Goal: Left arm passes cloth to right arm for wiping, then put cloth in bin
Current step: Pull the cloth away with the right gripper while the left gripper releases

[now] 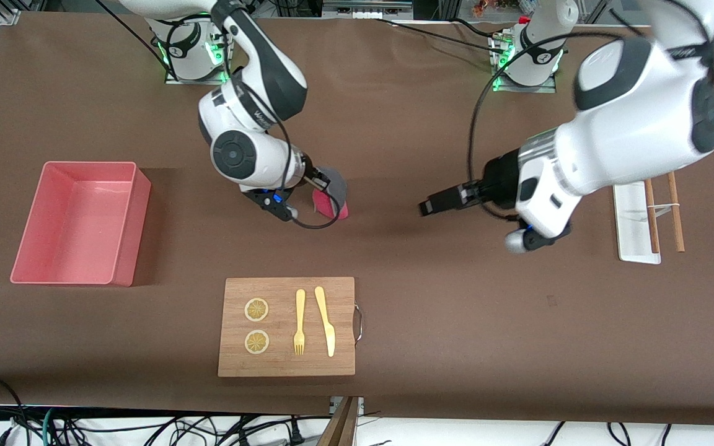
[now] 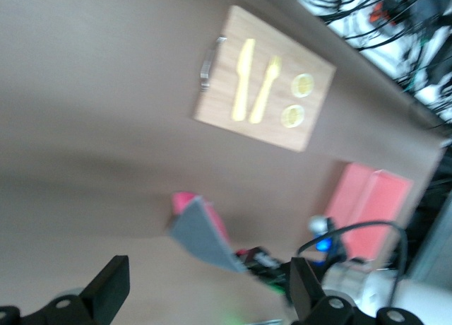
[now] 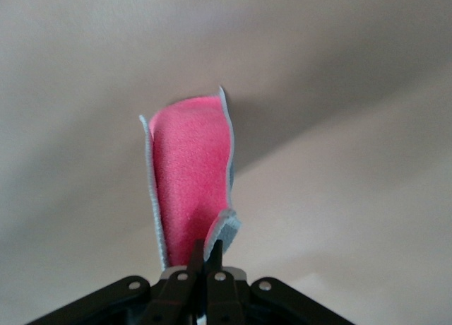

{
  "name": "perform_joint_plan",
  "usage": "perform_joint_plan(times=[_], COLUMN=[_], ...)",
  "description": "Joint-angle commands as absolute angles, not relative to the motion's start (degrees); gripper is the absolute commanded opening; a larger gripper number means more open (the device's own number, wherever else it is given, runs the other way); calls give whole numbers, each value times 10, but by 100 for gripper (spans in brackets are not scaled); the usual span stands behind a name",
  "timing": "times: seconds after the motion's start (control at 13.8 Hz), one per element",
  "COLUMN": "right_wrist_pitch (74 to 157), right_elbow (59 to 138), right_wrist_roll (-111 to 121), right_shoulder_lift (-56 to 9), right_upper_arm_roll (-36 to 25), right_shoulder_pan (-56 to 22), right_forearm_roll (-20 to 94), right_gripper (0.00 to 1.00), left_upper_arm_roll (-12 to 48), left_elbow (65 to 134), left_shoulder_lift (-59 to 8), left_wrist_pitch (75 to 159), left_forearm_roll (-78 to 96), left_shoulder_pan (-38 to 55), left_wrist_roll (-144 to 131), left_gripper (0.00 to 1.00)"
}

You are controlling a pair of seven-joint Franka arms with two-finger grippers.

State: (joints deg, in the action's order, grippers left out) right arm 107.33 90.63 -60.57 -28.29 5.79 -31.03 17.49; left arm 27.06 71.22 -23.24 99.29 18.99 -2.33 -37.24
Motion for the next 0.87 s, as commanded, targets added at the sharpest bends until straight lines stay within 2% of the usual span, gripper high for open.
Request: perform_joint_plan(times=[0.0, 0.14, 0.43, 0.65, 0.8], right_wrist_pitch=[1078, 1078, 1085, 1085, 1085], right_elbow=[884, 882, 882, 883, 886], right_wrist_roll=[-606, -604, -571, -512, -445], right_shoulder_lift=[-318, -332, -346, -366, -371], right_upper_arm_roll=[55, 55, 50, 28, 25], right_shoulder_pan=[-347, -357, -351, -324, -278], right_forearm_roll=[132, 127, 102, 70, 65], right_gripper=[0, 0, 0, 0, 0], left_upper_arm_roll=[271, 271, 272, 272, 270], left_elbow=[837, 901, 952, 1030, 1076], left_shoulder_lift=[-139, -107, -59, 28, 78], left_wrist_pitch=[958, 957, 923, 936, 961], left_forearm_roll=[151, 123, 4, -6, -6], left_shoulder_pan=[-87, -132, -152, -191, -207], left_wrist_roll=[-246, -171, -137, -72, -41], left_gripper=[100, 100, 100, 100, 100])
